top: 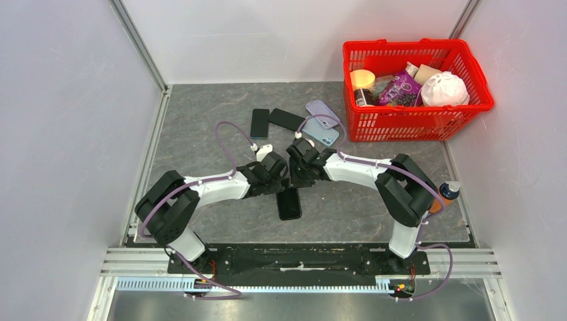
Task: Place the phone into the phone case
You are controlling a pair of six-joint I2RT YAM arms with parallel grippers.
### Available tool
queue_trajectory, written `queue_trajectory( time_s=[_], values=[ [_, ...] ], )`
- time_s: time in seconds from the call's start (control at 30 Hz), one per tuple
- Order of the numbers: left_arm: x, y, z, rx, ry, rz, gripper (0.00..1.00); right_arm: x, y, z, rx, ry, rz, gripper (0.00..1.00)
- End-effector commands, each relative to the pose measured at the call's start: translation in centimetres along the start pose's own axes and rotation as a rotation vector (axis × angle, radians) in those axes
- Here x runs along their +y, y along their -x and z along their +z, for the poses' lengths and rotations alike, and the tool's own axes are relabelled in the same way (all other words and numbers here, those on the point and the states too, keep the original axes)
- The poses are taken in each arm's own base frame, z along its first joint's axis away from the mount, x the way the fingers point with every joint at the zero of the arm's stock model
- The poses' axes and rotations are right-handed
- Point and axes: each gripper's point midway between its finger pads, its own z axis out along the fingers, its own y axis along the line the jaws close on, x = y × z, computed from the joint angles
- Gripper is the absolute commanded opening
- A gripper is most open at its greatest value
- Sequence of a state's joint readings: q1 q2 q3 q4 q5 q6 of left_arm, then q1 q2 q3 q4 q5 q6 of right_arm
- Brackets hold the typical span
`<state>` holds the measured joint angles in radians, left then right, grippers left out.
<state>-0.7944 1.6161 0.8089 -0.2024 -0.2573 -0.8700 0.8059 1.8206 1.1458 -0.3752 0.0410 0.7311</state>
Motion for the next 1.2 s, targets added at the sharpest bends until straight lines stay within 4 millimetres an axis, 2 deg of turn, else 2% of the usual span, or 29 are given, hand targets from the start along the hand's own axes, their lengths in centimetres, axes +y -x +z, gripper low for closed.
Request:
queue_trajectory(
  time_s=[0.0,0.27,0.53,0.67,1.03,1.17],
  values=[
    [6.9,-5.1,3.2,0.107,0.232,0.097,0.3,-3.1,-0.1,-0.1,-0.008,-0.116,-0.019,0.39],
    [6.7,-5.4,3.5,0.117,0.226,0.096,0.29,-3.4,0.4,0.2,-0.013,-0.114,0.006,0.41],
    [6.8,-5.4,3.5,0.117,0.226,0.101,0.27,-1.6,1.8,-2.1,-0.084,0.044,0.067,0.43],
    [6.8,-5.3,3.3,0.113,0.226,0.101,0.27,-1.6,2.0,-2.3,-0.095,0.057,0.08,0.43],
    [6.8,-5.3,3.3,0.116,0.226,0.107,0.27,-2.0,1.1,1.4,-0.013,0.005,0.056,0.43],
    [6.5,-5.2,3.3,0.114,0.22,0.109,0.27,-2.3,-0.2,2.2,0.009,-0.058,0.013,0.37]
  ],
)
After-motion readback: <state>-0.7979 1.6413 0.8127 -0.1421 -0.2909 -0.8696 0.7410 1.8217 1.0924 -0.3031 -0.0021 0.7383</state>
